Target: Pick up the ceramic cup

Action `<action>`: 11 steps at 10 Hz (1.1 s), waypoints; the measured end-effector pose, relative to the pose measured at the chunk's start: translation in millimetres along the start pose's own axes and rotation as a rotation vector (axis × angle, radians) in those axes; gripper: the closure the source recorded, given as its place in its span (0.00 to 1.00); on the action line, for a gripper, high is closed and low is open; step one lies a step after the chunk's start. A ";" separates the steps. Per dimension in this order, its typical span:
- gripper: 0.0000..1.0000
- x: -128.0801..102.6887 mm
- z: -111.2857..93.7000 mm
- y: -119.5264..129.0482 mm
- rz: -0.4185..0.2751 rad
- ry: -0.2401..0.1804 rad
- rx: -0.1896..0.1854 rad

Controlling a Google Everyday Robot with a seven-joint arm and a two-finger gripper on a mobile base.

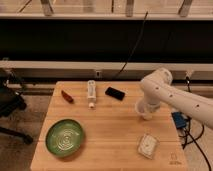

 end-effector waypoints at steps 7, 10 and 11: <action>1.00 -4.2 -7.1 1.8 -0.062 0.026 -0.011; 1.00 -6.1 -9.1 3.0 -0.088 0.036 -0.015; 1.00 -6.6 -9.6 3.5 -0.096 0.040 -0.017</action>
